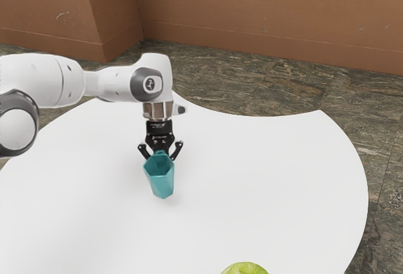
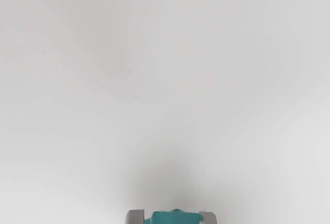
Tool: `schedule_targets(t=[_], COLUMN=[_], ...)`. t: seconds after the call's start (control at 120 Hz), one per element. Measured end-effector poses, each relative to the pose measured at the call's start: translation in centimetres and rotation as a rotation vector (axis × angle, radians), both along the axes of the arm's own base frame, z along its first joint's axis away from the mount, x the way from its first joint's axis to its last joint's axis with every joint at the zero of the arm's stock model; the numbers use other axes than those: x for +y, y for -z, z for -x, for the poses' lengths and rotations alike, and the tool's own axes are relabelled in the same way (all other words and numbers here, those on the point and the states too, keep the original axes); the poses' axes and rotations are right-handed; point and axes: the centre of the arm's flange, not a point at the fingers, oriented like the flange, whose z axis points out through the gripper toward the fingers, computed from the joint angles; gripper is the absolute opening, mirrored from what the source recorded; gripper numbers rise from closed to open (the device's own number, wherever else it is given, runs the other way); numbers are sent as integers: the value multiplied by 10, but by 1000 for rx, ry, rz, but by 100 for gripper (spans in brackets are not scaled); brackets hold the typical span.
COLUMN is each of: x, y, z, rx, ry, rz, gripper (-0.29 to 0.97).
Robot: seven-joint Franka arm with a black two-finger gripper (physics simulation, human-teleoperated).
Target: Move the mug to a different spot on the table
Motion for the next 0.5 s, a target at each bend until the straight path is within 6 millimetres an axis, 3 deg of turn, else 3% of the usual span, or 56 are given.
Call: schedule_targets(t=[0.267,0.5], x=[1,0], y=[10,9], z=[-1,-2], rx=[2,-2], ry=[-18,-37], rz=[-2,16], gripper=[-9,38])
